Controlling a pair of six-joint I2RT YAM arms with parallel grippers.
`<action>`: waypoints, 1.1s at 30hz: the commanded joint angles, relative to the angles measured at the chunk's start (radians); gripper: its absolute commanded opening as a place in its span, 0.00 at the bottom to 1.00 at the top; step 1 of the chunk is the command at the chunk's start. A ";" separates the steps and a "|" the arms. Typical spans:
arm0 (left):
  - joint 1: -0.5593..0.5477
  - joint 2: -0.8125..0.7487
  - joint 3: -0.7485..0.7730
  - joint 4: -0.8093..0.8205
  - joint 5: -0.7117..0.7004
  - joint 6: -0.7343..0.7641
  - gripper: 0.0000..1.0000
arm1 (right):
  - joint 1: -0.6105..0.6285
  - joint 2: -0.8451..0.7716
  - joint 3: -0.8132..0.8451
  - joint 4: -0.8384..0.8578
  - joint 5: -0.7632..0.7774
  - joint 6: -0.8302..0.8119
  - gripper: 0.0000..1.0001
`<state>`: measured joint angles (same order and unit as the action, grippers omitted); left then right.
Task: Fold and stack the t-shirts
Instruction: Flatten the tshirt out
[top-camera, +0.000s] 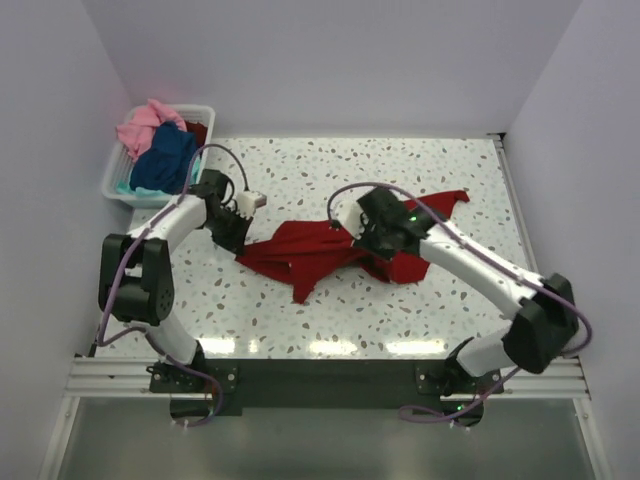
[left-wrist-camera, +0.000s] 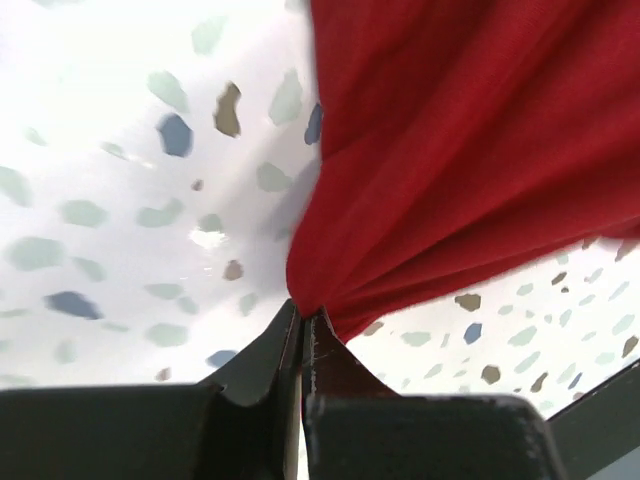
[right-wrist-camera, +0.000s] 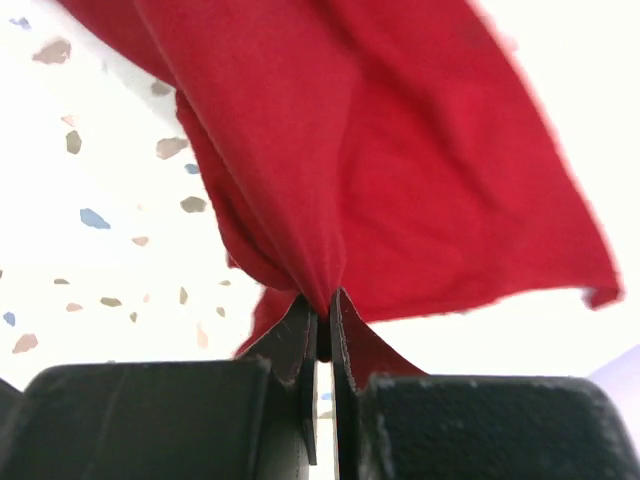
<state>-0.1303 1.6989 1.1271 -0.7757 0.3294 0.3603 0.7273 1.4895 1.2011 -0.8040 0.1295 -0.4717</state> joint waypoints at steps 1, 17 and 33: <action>0.041 -0.086 0.104 -0.134 -0.027 0.182 0.00 | -0.067 -0.216 0.074 -0.187 -0.045 -0.122 0.00; 0.040 -0.218 0.263 -0.537 0.157 0.669 0.00 | -0.259 -0.434 0.175 -0.509 -0.136 -0.321 0.00; -0.048 0.333 0.737 -0.162 0.063 0.227 0.07 | -0.532 0.177 0.190 0.026 -0.145 -0.409 0.00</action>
<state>-0.1951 1.9202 1.7309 -1.0496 0.5503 0.7288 0.2466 1.5280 1.2999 -0.8654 -0.1085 -0.8749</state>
